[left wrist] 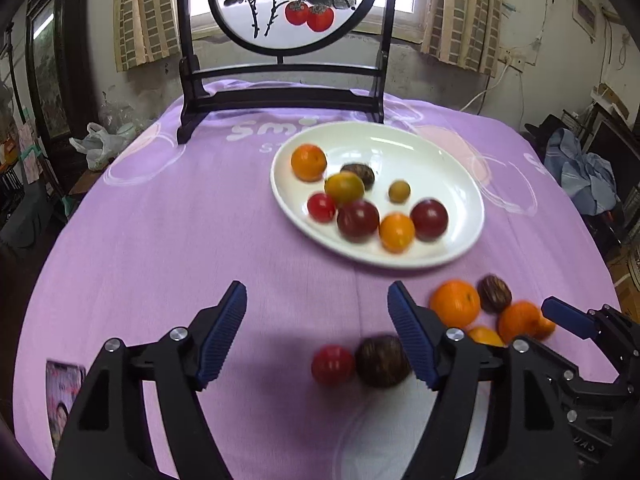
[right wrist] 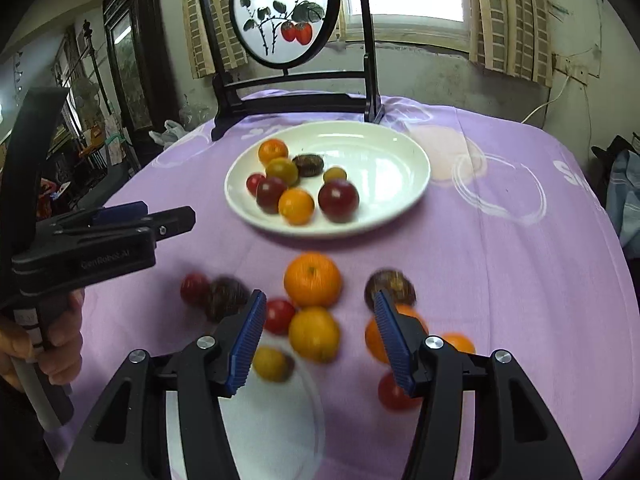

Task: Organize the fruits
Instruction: 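Move both tools back toward the remaining fruits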

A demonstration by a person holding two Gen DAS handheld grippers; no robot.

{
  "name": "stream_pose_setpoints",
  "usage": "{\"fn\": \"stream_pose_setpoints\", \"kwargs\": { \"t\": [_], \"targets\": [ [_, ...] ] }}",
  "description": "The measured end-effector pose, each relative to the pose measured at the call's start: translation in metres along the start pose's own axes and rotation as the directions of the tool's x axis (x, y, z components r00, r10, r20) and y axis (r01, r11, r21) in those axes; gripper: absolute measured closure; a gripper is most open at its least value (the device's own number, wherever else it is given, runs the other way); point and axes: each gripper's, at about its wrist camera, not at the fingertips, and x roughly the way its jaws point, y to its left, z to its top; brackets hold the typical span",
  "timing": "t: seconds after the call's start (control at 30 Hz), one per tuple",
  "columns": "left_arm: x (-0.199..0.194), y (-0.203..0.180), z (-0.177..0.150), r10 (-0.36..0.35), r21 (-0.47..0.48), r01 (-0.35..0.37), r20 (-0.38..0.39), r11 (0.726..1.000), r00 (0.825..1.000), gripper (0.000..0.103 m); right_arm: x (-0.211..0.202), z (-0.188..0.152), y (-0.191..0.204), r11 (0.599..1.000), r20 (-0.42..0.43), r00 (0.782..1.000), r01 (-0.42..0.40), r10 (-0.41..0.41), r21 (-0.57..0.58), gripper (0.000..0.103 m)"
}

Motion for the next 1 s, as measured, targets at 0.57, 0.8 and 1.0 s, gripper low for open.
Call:
{"fn": "stream_pose_setpoints", "kwargs": {
  "t": [0.57, 0.8, 1.0],
  "targets": [
    [-0.004, 0.006, -0.07, 0.029, 0.052, -0.03, 0.021, 0.998, 0.999, 0.031, 0.024, -0.052, 0.038, 0.997, -0.145, 0.989, 0.006, -0.017, -0.079, 0.046],
    [0.008, 0.02, -0.066, -0.034, 0.006, 0.034, -0.028, 0.999, 0.999, 0.031, 0.048, -0.04, 0.048, 0.993, -0.156, 0.985, 0.064, -0.079, -0.095, 0.044],
    [0.015, 0.022, -0.066, -0.102, -0.022, 0.101, -0.067, 0.995, 0.993, 0.031, 0.053, -0.035, 0.05, 0.993, -0.145, 0.984, 0.095, -0.104, -0.072, 0.061]
  ]
}}
